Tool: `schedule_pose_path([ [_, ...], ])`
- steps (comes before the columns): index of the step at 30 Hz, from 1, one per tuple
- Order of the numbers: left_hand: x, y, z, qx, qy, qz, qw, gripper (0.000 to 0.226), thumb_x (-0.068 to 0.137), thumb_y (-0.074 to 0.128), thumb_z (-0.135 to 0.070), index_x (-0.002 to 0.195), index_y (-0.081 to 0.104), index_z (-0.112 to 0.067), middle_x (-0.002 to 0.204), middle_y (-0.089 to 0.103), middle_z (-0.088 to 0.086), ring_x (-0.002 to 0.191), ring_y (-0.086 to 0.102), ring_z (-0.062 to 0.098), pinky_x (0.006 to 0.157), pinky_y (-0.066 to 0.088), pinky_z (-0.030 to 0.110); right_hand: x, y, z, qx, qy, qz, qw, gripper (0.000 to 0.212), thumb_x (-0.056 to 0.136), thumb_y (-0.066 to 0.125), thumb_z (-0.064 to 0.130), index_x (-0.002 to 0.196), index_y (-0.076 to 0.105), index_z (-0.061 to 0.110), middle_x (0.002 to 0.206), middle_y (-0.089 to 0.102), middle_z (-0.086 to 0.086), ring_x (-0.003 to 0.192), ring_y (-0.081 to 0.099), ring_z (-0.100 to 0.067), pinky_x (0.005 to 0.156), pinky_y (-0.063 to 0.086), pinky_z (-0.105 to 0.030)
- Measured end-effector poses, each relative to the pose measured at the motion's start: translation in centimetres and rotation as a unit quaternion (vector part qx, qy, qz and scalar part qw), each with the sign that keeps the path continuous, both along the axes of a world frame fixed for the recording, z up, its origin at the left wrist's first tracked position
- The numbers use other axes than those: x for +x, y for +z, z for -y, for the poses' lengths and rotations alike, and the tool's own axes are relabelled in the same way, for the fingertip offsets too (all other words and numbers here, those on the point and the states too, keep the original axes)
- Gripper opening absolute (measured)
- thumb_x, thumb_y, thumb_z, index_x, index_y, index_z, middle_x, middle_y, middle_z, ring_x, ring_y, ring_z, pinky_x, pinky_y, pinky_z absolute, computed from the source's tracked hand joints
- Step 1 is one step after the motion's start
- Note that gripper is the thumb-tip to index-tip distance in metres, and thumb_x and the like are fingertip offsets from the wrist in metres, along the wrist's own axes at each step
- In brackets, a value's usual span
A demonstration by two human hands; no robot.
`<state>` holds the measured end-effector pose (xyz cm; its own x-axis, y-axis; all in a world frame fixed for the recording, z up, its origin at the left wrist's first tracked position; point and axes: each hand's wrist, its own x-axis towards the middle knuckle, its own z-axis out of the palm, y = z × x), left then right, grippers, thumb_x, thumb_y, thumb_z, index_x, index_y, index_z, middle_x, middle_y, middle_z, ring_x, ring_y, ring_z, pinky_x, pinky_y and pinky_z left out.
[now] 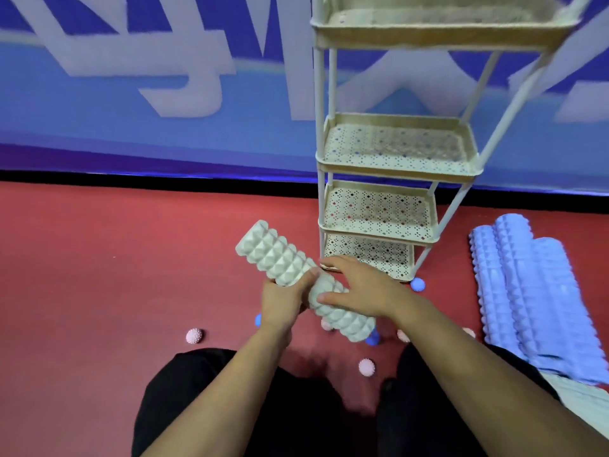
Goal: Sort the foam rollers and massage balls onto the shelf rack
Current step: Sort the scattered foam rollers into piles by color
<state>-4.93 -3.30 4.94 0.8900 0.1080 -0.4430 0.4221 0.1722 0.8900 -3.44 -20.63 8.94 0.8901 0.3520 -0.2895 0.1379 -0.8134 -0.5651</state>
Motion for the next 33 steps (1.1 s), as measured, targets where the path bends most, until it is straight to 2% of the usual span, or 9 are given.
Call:
schedule_pose_path([
  [5, -2.9, 6.7, 1.4, -0.030, -0.035, 0.081, 0.996, 0.029, 0.088, 0.078, -0.017, 0.116, 0.072, -0.014, 0.109, 0.078, 0.007, 0.105, 0.074, 0.027, 0.086, 0.061, 0.055, -2.6, 6.6, 1.7, 0.010, -0.018, 0.028, 0.999, 0.081, 0.078, 0.076, 0.059, 0.147, 0.041, 0.036, 0.139, 0.058, 0.010, 0.124, 0.057, -0.013, 0.106, 0.044, -0.035],
  [9, -5.0, 11.0, 4.3, -0.063, -0.079, 0.130, 0.986, 0.033, 0.091, 0.075, -0.018, 0.124, 0.068, -0.015, 0.113, 0.077, 0.004, 0.106, 0.074, 0.020, 0.085, 0.062, 0.047, -5.5, 11.3, 4.3, 0.007, -0.033, 0.055, 0.998, 0.079, 0.077, 0.077, 0.057, 0.145, 0.040, 0.038, 0.118, 0.062, 0.018, 0.105, 0.061, -0.008, 0.091, 0.048, -0.029],
  [14, -7.3, 13.5, 10.0, -0.079, -0.129, 0.190, 0.970, 0.042, 0.089, 0.077, -0.015, 0.129, 0.065, -0.015, 0.119, 0.075, 0.006, 0.108, 0.073, 0.021, 0.084, 0.060, 0.041, -9.6, 14.5, 8.8, 0.016, -0.093, 0.109, 0.990, 0.068, 0.067, 0.080, 0.065, 0.124, 0.050, 0.043, 0.103, 0.068, 0.019, 0.089, 0.065, 0.000, 0.082, 0.056, -0.034],
  [18, -9.5, 13.8, 15.0, -0.092, -0.178, 0.210, 0.957, 0.048, 0.088, 0.079, -0.015, 0.133, 0.062, -0.013, 0.123, 0.074, 0.006, 0.114, 0.071, 0.023, 0.098, 0.057, 0.048, -13.4, 15.0, 13.8, 0.010, -0.147, 0.134, 0.980, 0.074, 0.063, 0.079, 0.071, 0.124, 0.050, 0.042, 0.107, 0.065, 0.020, 0.092, 0.064, 0.000, 0.083, 0.055, -0.033],
  [21, -11.2, 12.9, 18.4, -0.081, -0.236, 0.204, 0.947, 0.044, 0.090, 0.078, -0.021, 0.131, 0.063, -0.015, 0.125, 0.073, 0.003, 0.116, 0.070, 0.019, 0.098, 0.057, 0.042, -16.3, 14.7, 18.0, 0.010, -0.170, 0.131, 0.977, 0.068, 0.070, 0.081, 0.060, 0.127, 0.049, 0.040, 0.109, 0.061, 0.022, 0.092, 0.060, 0.006, 0.079, 0.050, -0.027],
  [25, -13.1, 10.8, 21.8, -0.031, -0.291, 0.165, 0.942, 0.046, 0.089, 0.078, -0.029, 0.130, 0.060, -0.019, 0.128, 0.070, -0.004, 0.115, 0.068, 0.008, 0.092, 0.059, 0.033, -20.1, 13.2, 23.5, -0.038, -0.221, 0.110, 0.968, 0.056, 0.080, 0.078, 0.045, 0.124, 0.045, 0.039, 0.083, 0.052, 0.024, 0.065, 0.055, 0.017, 0.057, 0.034, -0.016],
  [28, -13.3, 9.3, 24.1, 0.023, -0.317, 0.168, 0.933, 0.049, 0.085, 0.082, -0.038, 0.127, 0.062, -0.024, 0.121, 0.071, -0.007, 0.105, 0.069, 0.002, 0.097, 0.057, 0.037, -21.7, 10.7, 27.4, -0.065, -0.257, 0.110, 0.958, 0.062, 0.075, 0.077, 0.052, 0.126, 0.042, 0.046, 0.100, 0.054, 0.029, 0.084, 0.057, 0.001, 0.066, 0.041, -0.021],
  [30, -13.3, 8.2, 25.6, 0.053, -0.319, 0.162, 0.932, 0.057, 0.080, 0.084, -0.044, 0.128, 0.061, -0.022, 0.122, 0.070, -0.006, 0.102, 0.069, 0.002, 0.102, 0.054, 0.040, -22.4, 8.3, 30.0, -0.088, -0.284, 0.097, 0.950, 0.067, 0.073, 0.076, 0.056, 0.129, 0.041, 0.044, 0.113, 0.056, 0.023, 0.095, 0.060, -0.014, 0.078, 0.049, -0.036],
  [33, -13.1, 6.9, 27.7, 0.089, -0.291, 0.158, 0.939, 0.058, 0.082, 0.083, -0.043, 0.130, 0.057, -0.021, 0.122, 0.066, -0.002, 0.096, 0.067, 0.010, 0.099, 0.054, 0.039, -23.4, 4.2, 33.1, -0.114, -0.321, 0.068, 0.938, 0.077, 0.075, 0.077, 0.053, 0.138, 0.038, 0.033, 0.130, 0.053, 0.008, 0.110, 0.060, -0.024, 0.090, 0.049, -0.044],
])
